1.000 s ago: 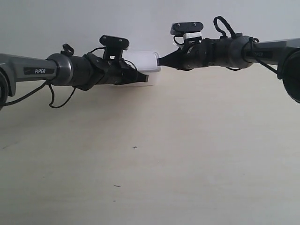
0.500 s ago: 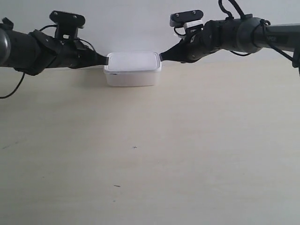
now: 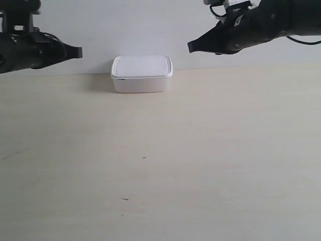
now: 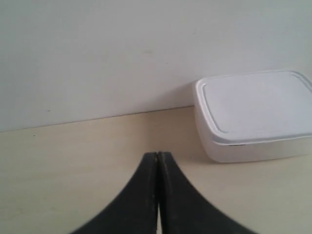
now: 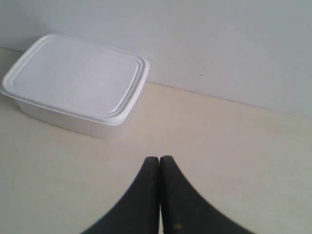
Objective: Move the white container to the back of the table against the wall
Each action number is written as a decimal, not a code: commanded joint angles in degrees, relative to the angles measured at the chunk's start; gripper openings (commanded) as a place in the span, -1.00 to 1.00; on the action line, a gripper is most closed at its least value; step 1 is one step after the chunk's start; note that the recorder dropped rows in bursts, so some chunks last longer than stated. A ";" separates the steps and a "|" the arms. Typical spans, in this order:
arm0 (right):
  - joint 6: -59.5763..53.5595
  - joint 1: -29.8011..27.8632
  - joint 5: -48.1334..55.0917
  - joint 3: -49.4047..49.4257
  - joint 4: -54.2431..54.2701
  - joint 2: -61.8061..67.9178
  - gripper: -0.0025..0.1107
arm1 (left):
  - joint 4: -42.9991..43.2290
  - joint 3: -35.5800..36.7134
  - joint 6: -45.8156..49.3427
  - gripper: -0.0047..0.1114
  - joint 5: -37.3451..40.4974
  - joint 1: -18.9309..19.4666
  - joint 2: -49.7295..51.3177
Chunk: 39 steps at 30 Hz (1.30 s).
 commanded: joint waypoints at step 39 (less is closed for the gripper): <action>2.04 1.67 0.14 53.14 9.13 -76.09 -0.96 | 0.72 42.46 -3.82 -0.92 9.93 0.10 -80.84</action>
